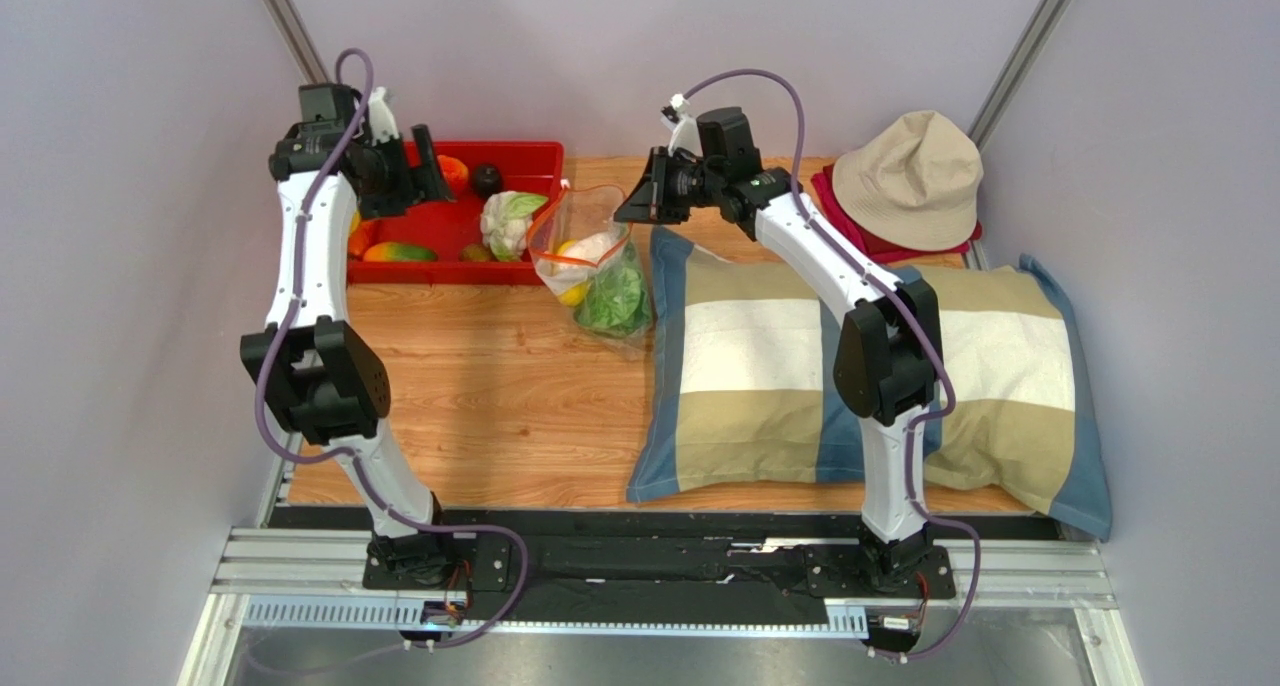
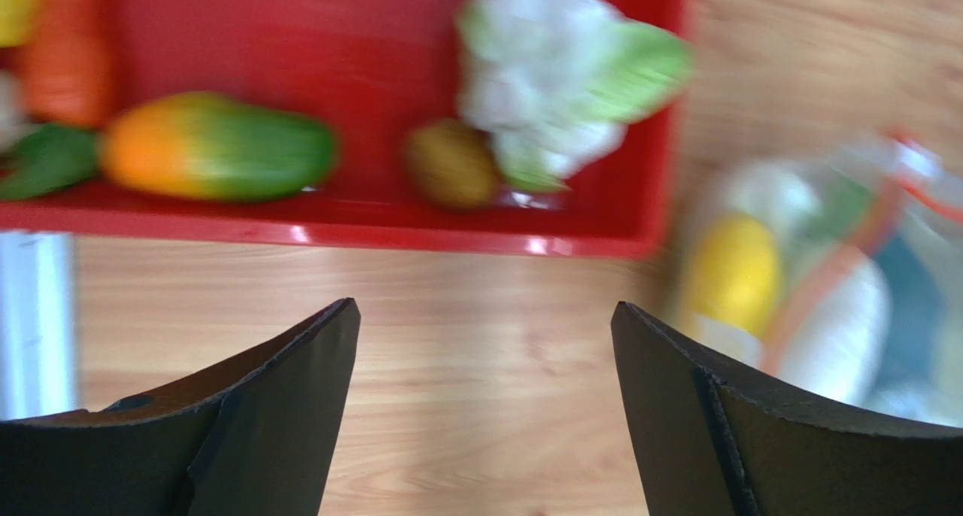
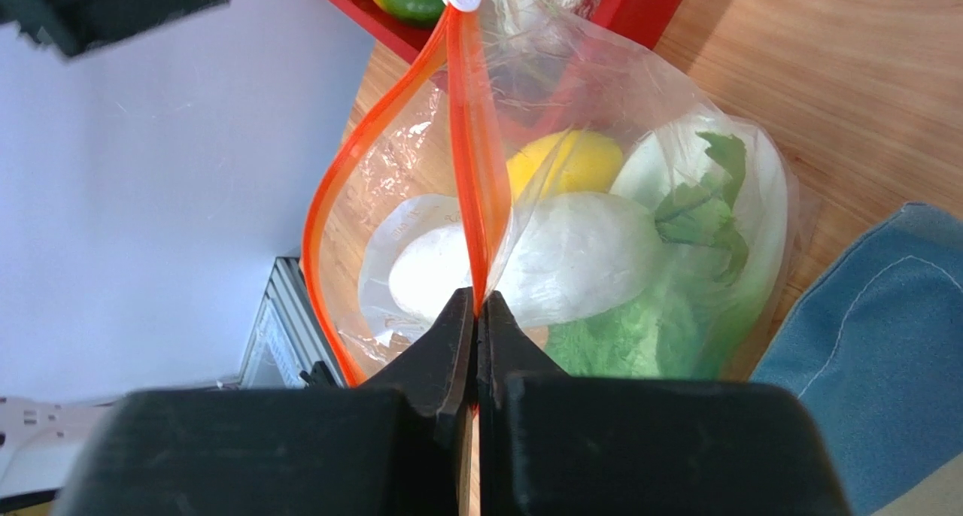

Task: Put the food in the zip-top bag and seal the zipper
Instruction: Place the fake vegetable in the zipper food storage bag, then pick up the fake fruit from the bin.

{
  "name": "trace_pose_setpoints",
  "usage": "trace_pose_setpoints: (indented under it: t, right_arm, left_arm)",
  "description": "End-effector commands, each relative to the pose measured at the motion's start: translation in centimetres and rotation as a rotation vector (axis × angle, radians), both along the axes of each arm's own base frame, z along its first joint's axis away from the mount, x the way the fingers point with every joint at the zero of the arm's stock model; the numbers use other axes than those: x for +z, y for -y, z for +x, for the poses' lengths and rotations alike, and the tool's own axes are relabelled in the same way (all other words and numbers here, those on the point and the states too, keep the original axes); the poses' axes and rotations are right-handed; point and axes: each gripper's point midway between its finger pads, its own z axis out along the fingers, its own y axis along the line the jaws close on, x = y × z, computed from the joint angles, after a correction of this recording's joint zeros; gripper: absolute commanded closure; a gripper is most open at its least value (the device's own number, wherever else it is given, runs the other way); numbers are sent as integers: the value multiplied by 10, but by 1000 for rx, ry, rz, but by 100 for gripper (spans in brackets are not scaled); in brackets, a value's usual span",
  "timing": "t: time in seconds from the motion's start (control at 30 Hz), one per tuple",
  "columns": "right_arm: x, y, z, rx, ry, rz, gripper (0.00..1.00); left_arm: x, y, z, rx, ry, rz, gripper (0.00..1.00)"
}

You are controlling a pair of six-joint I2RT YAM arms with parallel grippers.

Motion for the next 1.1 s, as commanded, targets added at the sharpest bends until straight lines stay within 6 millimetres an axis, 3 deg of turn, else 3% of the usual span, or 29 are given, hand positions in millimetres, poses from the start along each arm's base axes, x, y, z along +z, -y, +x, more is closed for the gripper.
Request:
trace_pose_setpoints:
  t: [0.0,0.13,0.3,0.63,0.93,1.07]
  right_arm:
    - [28,6,-9,34,99,7,98]
    - [28,6,-10,39,102,6,99]
    - [26,11,-10,35,113,-5,99]
    - [24,23,1,0,100,-13,99]
    - [22,27,1,6,97,-32,99]
    - [24,27,2,8,105,-36,99]
  left_arm:
    - [-35,-78,10,253,-119,193,8]
    - [-62,-107,32,334,-144,224,8]
    - [-96,-122,57,386,-168,237,7]
    - [-160,-112,78,362,-245,163,7]
    - [-184,-108,114,284,-193,132,7]
    - [-187,-103,115,228,-190,128,23]
